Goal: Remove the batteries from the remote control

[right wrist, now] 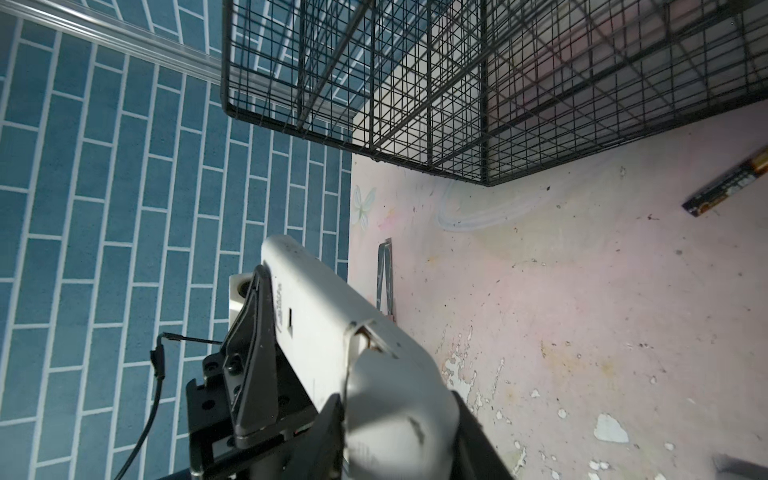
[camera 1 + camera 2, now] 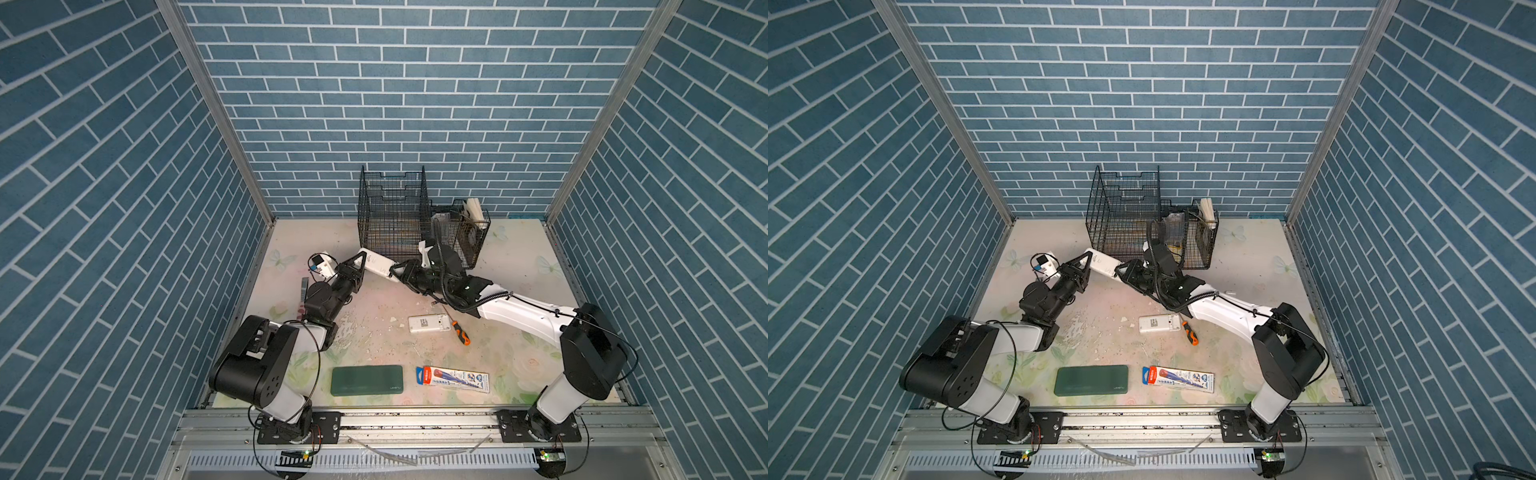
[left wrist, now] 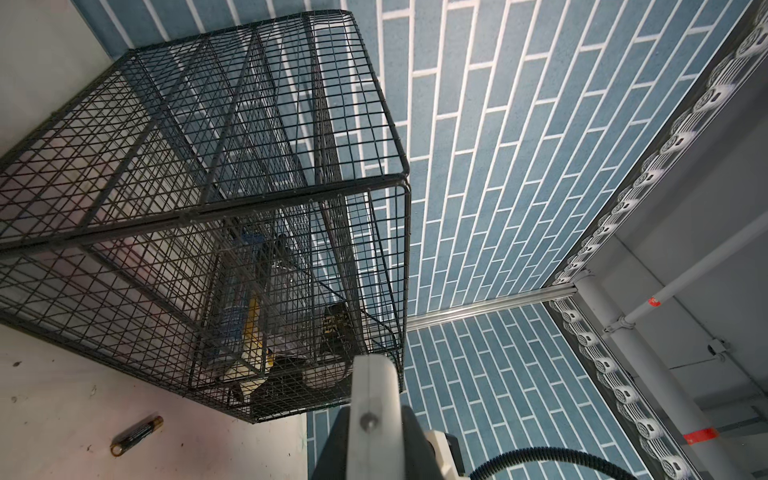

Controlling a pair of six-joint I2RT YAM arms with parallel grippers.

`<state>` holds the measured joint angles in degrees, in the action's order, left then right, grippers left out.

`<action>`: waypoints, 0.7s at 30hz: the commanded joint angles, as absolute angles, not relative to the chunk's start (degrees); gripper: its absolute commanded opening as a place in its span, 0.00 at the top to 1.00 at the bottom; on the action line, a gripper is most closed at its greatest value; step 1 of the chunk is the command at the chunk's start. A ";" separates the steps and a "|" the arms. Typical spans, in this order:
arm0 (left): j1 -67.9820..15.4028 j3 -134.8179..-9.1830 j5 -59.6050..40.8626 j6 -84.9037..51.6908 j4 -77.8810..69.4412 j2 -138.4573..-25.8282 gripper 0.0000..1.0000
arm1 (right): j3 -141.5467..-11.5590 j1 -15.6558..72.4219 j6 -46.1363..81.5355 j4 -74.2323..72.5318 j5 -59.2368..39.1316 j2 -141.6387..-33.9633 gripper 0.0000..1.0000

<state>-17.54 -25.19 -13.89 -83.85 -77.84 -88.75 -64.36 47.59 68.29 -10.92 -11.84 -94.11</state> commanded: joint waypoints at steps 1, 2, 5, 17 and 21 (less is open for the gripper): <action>-17.85 -26.02 -14.91 -83.30 -80.75 -88.94 1.00 | -61.56 47.43 70.68 -13.66 -12.61 -92.69 0.64; -17.92 -26.20 -14.99 -83.40 -80.68 -89.03 1.00 | -61.60 47.30 70.69 -13.77 -12.72 -92.80 0.64; -17.90 -26.30 -15.11 -83.40 -80.61 -89.12 1.00 | -61.61 47.31 70.81 -13.86 -12.91 -93.09 0.64; -17.88 -26.26 -15.16 -83.41 -80.67 -89.12 1.00 | -60.94 47.29 70.72 -13.85 -12.76 -92.51 0.63; -17.75 -26.21 -15.20 -83.27 -80.68 -89.19 1.00 | -60.12 47.29 70.59 -13.97 -12.40 -91.84 0.64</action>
<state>-17.54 -25.19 -14.44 -83.59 -77.89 -88.99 -62.43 47.35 69.23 -13.19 -12.23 -93.76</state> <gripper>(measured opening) 0.189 0.367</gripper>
